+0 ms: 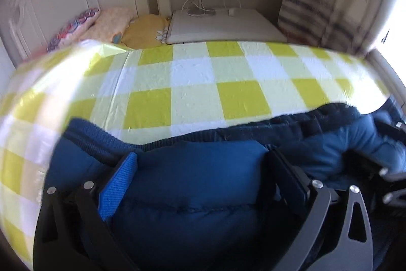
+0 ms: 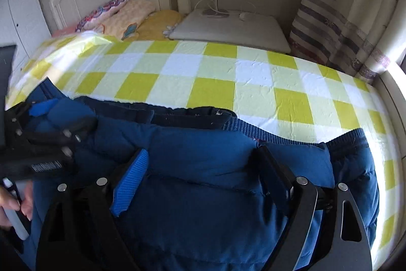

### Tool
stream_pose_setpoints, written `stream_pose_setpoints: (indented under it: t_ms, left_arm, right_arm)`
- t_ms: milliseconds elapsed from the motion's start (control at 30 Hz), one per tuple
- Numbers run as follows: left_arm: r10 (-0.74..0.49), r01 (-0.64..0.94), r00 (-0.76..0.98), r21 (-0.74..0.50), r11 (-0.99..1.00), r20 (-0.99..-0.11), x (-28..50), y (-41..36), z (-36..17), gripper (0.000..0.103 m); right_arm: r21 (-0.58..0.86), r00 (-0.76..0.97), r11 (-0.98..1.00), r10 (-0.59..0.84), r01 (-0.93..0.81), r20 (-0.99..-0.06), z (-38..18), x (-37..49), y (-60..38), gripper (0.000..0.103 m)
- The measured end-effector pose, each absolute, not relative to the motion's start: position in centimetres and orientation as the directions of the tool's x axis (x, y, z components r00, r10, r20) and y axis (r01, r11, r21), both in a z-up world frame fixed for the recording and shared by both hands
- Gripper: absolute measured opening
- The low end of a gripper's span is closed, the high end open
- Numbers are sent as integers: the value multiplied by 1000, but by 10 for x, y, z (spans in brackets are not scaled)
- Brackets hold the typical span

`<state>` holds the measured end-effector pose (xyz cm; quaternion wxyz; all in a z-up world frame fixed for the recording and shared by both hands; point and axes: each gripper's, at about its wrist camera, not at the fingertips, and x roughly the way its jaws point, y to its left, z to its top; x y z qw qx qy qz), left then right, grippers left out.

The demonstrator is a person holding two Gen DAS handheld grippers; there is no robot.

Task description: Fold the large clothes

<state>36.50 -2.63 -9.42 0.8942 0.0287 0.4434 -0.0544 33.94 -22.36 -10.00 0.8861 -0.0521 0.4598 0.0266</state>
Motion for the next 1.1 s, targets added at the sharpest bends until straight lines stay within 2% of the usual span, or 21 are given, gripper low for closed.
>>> stream_pose_setpoints:
  t_ms: [533,633,767,900,933,967,1033,1100]
  left_arm:
    - [-103,121,615,-35,992,-782,366,-23,-98,101]
    - [-115,121,615,-51,991,-780,366,-21,-99,101]
    - [-118,119,617,-56,991,-778,366,-20,-99,101]
    - [-121,119,617,-60,991,-778,366,-20,-99,101]
    - [-126,119,617,-66,991,-777,366,-20,-99,101]
    - [-129,119,617,-70,990,-776,366,-20,-99,101]
    - [-129,117,616,-71,991,-777,367,-19,-99,101]
    - [-128,117,615,-70,991,-778,367,-20,-99,101]
  right_arm:
    - [-100,573,991,-29,-94,-819,-107,339,-220,89]
    - [-46,547,994,18,-103,-837,-99,341,-228,89]
    - [-27,619,1000,-13,-13,-786,-68,324,-265,89]
    - [-3,556,996,-53,91,-829,-90,321,-326,90]
    - [107,555,990,39,92,-831,-97,320,-342,90]
    - [169,569,978,73,118,-819,-95,317,-353,89]
    - [142,574,980,37,141,-818,-87,316,-354,88]
    - [126,627,976,-13,176,-779,-72,308,-357,88]
